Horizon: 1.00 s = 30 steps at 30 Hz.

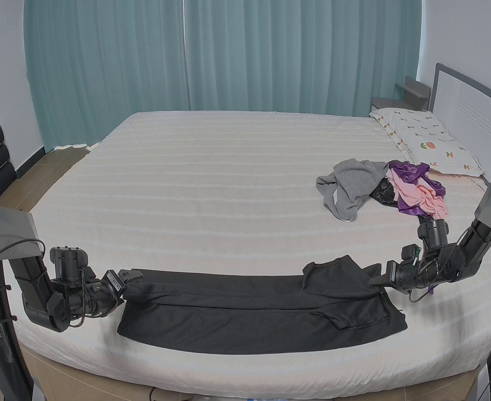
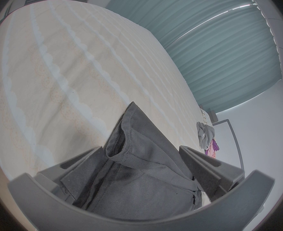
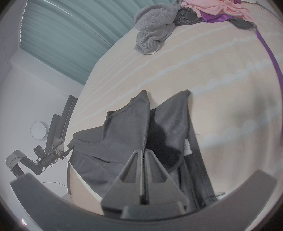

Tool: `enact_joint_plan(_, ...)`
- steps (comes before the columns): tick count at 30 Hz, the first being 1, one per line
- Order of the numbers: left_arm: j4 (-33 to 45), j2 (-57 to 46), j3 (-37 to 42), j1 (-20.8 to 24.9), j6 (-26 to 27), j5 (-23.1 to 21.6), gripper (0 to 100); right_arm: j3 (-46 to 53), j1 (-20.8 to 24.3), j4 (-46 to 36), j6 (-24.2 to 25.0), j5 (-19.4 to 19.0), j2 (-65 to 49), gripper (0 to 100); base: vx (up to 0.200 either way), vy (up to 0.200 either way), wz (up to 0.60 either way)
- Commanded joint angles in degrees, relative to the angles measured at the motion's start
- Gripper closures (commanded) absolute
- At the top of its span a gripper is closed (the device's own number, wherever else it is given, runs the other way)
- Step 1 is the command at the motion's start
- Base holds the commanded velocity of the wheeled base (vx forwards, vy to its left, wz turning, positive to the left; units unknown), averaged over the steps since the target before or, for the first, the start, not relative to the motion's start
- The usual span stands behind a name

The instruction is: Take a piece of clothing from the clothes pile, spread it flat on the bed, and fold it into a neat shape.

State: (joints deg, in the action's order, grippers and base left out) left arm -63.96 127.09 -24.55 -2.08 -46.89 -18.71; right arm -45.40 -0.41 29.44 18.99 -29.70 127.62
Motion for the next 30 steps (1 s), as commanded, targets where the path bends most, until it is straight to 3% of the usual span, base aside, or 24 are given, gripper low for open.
enact_joint_plan(1, 0.0, 0.1, 0.0, 0.0, 0.0, 0.0, 0, 3.0, -1.3, 0.0, -0.9, -0.2, -3.0, 100, 0.000, 0.000, 0.00)
enact_joint_plan(17, 0.0, 0.2, 0.1, 0.0, 0.1, 0.0, 0, 7.5, -1.7, 0.0, -3.3, 0.5, -3.2, 100, 0.000, 0.000, 0.00)
enact_joint_plan(18, 0.0, 0.2, 0.1, 0.0, 0.1, 0.0, 0, 7.6, -1.9, -0.3, -3.4, 0.5, -3.2, 0, 0.000, 0.000, 0.00)
enact_joint_plan(26, 0.0, 0.2, 0.1, 0.0, 0.1, 0.0, 0, 8.5, -2.8, 0.2, -1.9, -0.1, -4.1, 0, 0.000, 0.000, 0.00)
enact_joint_plan(30, 0.0, 0.2, 0.1, 0.0, 0.0, 0.0, 0, 9.7, -5.4, 1.0, 5.6, -0.2, -4.3, 0, 0.000, 0.000, 0.00)
